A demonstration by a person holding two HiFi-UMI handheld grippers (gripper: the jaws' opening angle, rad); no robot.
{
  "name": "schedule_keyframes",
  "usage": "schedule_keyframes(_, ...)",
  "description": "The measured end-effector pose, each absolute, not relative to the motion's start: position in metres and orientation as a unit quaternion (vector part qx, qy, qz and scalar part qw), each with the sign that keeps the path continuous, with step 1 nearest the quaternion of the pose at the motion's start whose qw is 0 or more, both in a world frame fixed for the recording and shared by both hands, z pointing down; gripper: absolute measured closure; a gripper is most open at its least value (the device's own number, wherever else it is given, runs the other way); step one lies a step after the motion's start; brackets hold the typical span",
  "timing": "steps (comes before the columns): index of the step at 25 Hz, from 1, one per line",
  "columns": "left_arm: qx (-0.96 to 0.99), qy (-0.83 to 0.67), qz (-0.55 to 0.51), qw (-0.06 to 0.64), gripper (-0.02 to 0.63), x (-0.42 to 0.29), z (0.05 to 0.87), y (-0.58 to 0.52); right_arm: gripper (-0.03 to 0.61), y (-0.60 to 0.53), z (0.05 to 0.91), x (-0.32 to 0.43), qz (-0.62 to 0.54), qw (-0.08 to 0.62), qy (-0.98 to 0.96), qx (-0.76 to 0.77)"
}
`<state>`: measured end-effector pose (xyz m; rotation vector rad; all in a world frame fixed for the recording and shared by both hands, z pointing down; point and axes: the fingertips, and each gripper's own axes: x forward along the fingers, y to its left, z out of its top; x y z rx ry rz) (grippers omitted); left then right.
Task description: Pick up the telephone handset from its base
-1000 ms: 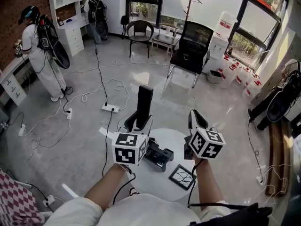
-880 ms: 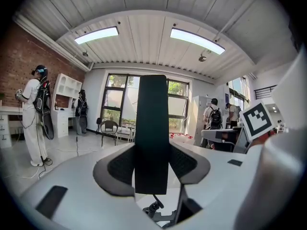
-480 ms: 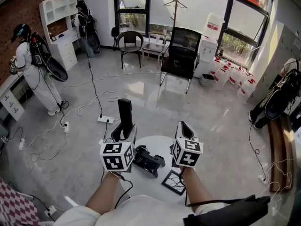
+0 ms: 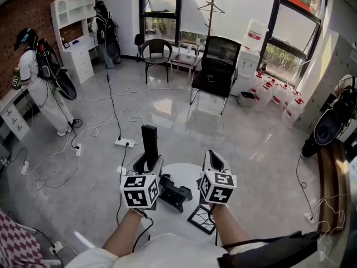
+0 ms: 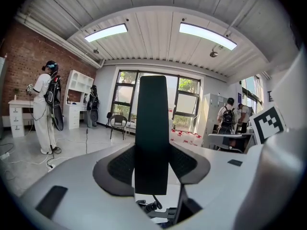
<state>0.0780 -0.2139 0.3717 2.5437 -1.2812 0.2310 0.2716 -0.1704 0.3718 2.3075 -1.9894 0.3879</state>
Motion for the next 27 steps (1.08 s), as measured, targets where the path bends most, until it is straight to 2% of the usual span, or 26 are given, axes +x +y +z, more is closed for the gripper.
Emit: schedule_keyframes(27,0.883,-0.438,0.086,0.148,0.387,0.051,0.378,-0.210,0.554,-0.164,0.375,0.240,0.125,0.061,-0.653,0.745)
